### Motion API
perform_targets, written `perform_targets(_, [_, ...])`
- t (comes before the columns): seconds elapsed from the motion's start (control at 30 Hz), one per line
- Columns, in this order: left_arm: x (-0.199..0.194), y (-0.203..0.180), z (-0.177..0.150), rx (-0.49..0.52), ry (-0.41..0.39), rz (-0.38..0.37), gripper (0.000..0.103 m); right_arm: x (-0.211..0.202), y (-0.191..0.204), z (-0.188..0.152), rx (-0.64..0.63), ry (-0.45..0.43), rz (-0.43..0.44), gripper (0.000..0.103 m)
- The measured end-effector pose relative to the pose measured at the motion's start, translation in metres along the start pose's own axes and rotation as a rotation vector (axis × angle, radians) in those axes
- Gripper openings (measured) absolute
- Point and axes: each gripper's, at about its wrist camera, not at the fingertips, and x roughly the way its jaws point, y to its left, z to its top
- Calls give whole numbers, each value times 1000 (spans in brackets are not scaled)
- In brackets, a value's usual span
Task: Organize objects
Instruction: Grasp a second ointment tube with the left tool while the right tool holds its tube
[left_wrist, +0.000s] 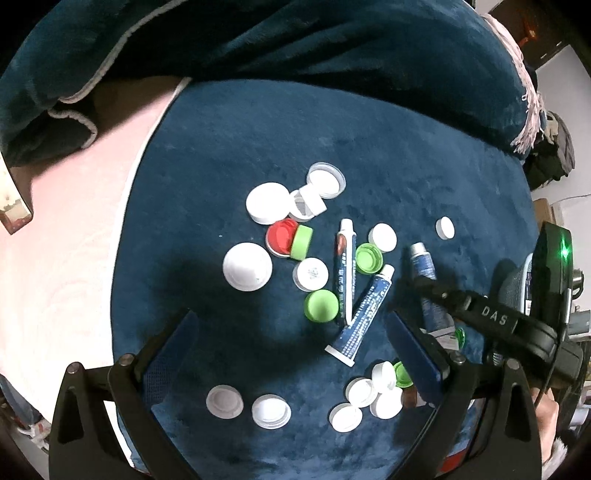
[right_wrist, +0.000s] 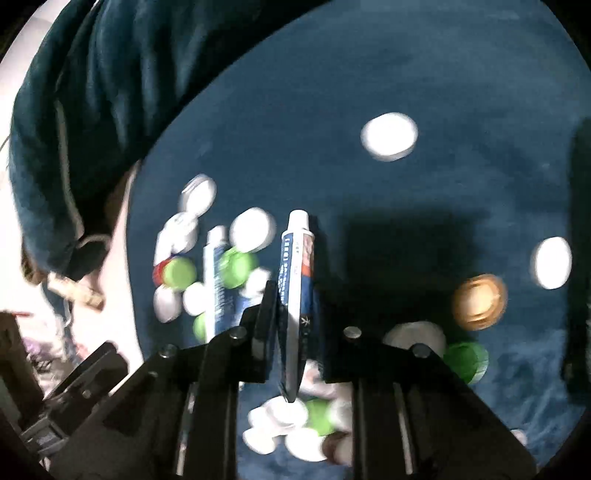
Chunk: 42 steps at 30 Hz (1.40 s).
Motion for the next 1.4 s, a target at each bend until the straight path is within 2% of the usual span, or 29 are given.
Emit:
perform_targets(0.07, [0,4,0,-10,3,5,102,1,10,-2,-20,-17,-67,21])
perform_targets(0.13, [1,8,1,-23,8,7,102,-11,17,-11,-88,-73,-141,21])
perform_targets(0.2, [0,10,2,-31,5,4,102,-13,32,-17,-141,-86,-133,22])
perform_targets(0.27, [-2,10,3,-32,-5,1,102,-5,40,-23,-166,-36,-84,22])
perform_targets(0.37, [-2,11,2,-29,-4,1,102,17,42,-31,-133,62,-13,22])
perform_targets(0.4, [-2,12,2,-28,-2,2,102,24,42,-33,-122,81,-15,22])
perform_targets(0.47, [-2,12,2,-30,2,7,102,36,40,-37,-104,86,-102,20])
perform_targets(0.63, [-3,11,1,-33,3,3,102,41,43,-32,-88,20,-120,27])
perform_targets(0.77, [0,7,0,-20,12,-8,102,50,38,-27,-30,17,-49,27])
perform_targets(0.83, [-1,6,0,-15,9,-10,102,55,38,-28,-38,61,31,25])
perform_targets(0.87, [-1,7,1,-20,7,-11,102,53,38,-26,-30,75,50,20])
perform_targets(0.9, [-2,8,0,-25,6,-13,102,52,35,-27,-18,76,67,20])
perform_targets(1.07, [-3,11,1,-53,1,-21,102,21,33,-21,-18,25,92,20])
perform_targets(1.17, [1,8,0,-41,7,-20,102,-4,30,-12,-54,-23,25,20])
perform_targets(1.3, [12,-4,-3,-11,27,-46,102,-10,18,-3,-136,-16,-176,20])
perform_targets(1.33, [15,-9,-5,0,35,-58,102,-3,14,-1,-137,-6,-205,21])
perform_targets(1.4, [20,-20,-8,35,44,-59,102,6,4,1,-123,9,-207,23])
